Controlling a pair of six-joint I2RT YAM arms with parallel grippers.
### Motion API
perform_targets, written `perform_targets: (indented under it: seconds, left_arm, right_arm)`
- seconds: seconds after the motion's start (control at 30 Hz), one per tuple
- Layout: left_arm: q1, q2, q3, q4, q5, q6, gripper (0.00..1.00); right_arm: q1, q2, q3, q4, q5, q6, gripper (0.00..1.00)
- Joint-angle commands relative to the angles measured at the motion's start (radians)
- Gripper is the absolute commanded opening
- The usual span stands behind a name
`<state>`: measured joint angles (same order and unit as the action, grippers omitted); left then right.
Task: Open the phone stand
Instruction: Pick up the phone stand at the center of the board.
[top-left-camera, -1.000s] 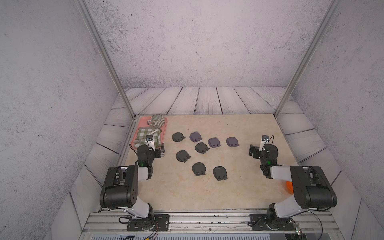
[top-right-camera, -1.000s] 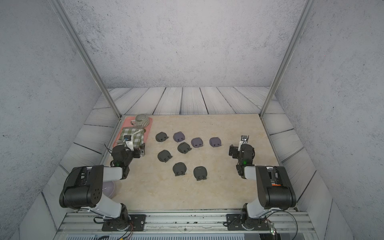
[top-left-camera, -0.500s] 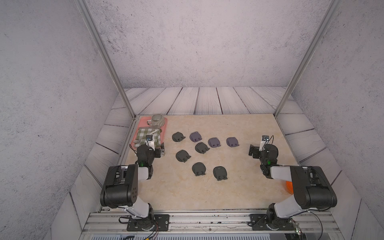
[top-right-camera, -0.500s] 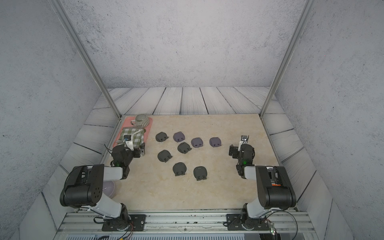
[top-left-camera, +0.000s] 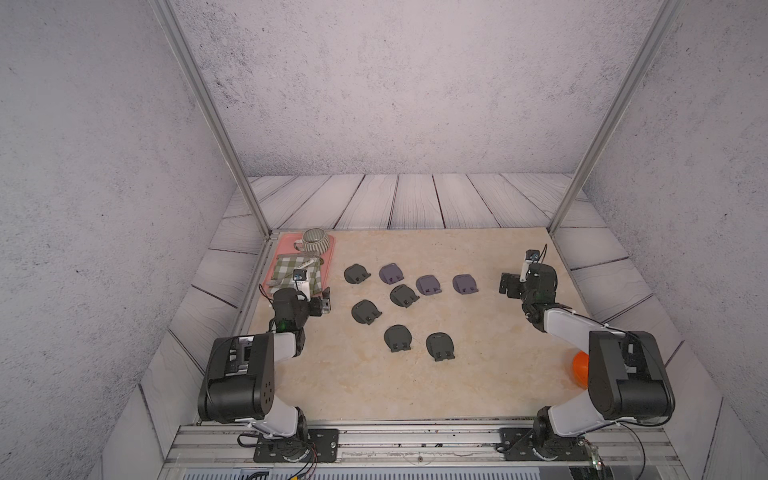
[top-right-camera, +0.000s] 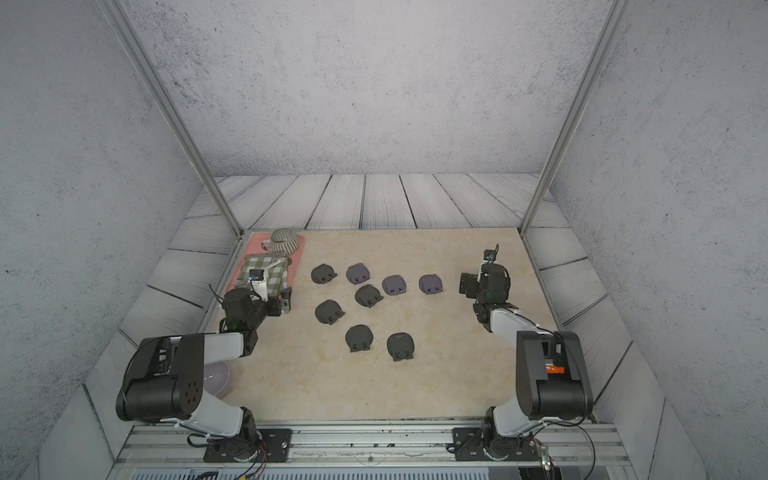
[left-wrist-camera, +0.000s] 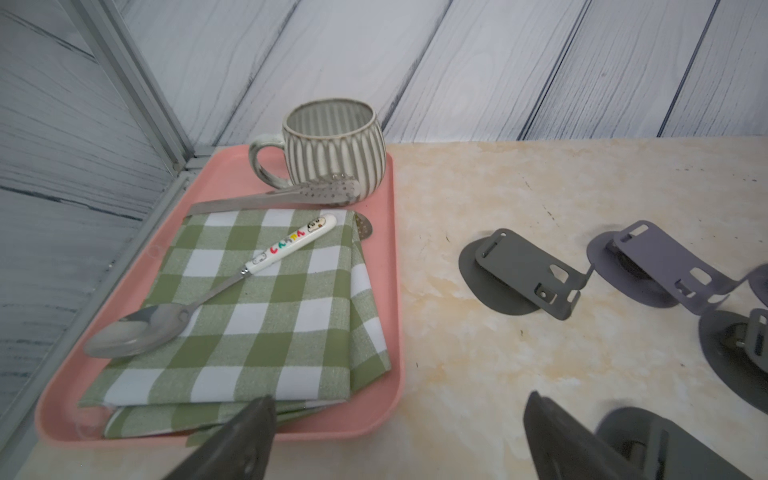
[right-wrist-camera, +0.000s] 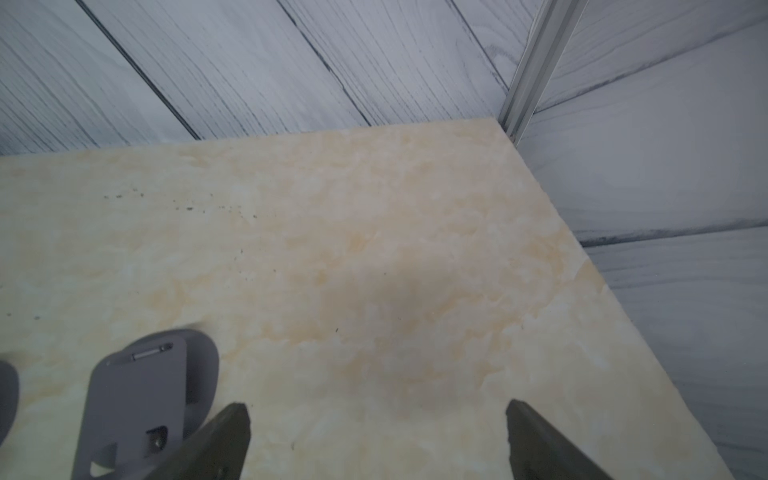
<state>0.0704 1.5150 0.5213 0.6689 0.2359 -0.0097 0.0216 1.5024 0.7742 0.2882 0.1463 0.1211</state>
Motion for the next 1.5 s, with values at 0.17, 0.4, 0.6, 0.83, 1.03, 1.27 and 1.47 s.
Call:
perform_targets:
  seconds: [0.17,0.4,0.6,0.83,1.03,1.27,1.47]
  left_arm:
    - [-0.001,-0.049,0.306,-0.543,0.121,-0.080,0.98]
    - [-0.018,-0.056,0.415,-0.667,0.290,-0.170,0.98]
    - [-0.053,-0.067,0.437,-0.668,0.407,-0.185,0.98]
    - [-0.073,0.014,0.491,-0.580,0.579,-0.320,0.98]
    - [-0.073,0.158,0.602,-0.600,0.677,-0.483,0.98]
    - [-0.106,0.188,0.651,-0.644,0.699,-0.431,0.99]
    - [-0.124,0.163,0.684,-0.653,0.629,-0.501,0.98]
  right_arm:
    - [0.028,-0.042,0.175,-0.400,-0.126,0.136,0.99]
    - [0.054,0.019,0.304,-0.587,-0.175,0.135,0.99]
    - [0.082,0.115,0.418,-0.767,-0.209,0.094,0.99]
    - [0.135,0.251,0.547,-0.924,-0.187,0.025,0.99]
    - [0.184,0.339,0.624,-0.980,-0.168,-0.013,0.99]
    - [0.202,0.417,0.691,-1.015,-0.160,-0.029,0.99]
    - [0.213,0.457,0.723,-1.015,-0.161,-0.035,0.99]
